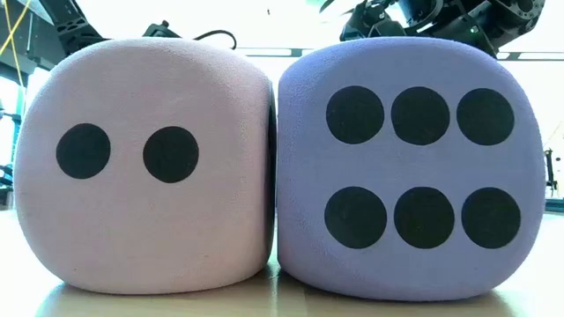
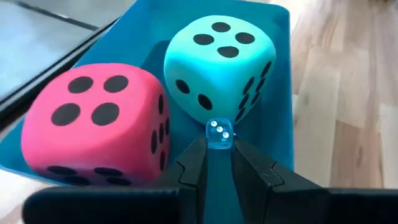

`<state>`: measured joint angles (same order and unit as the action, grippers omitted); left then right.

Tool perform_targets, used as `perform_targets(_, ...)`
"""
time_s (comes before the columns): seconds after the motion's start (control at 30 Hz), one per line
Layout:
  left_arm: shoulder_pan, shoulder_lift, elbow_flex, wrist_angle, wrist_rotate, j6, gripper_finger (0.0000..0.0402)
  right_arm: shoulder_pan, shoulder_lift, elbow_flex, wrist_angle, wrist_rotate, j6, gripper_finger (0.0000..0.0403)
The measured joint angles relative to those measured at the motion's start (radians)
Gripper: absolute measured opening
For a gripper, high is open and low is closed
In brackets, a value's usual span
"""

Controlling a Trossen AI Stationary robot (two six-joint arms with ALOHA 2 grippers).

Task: Pick & Place Dice
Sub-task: Put the small blue dice into the blue bin

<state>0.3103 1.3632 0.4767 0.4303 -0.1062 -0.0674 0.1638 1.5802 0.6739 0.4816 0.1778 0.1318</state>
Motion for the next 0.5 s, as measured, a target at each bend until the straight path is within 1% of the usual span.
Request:
perform_targets(0.2,-0.001,0.008,0.000,0.002,0.000,0.049,0.0056,0.000,0.000,0.000,0.000,0.002,0.000,0.0195)
perform_targets(0.27,-0.001,0.018,0.000,0.006,0.000,0.053,0.0062,0.000,0.000,0.000,0.000,0.002,0.000,0.0195)
perform_targets(0.37,-0.001,0.036,0.000,0.016,0.000,0.053,0.0084,0.000,0.000,0.000,-0.003,0.002,0.000,0.0195)
perform_targets(0.5,-0.008,0.041,0.000,0.049,0.000,0.079,0.0126,0.000,0.000,0.000,-0.006,0.002,0.000,0.0195)
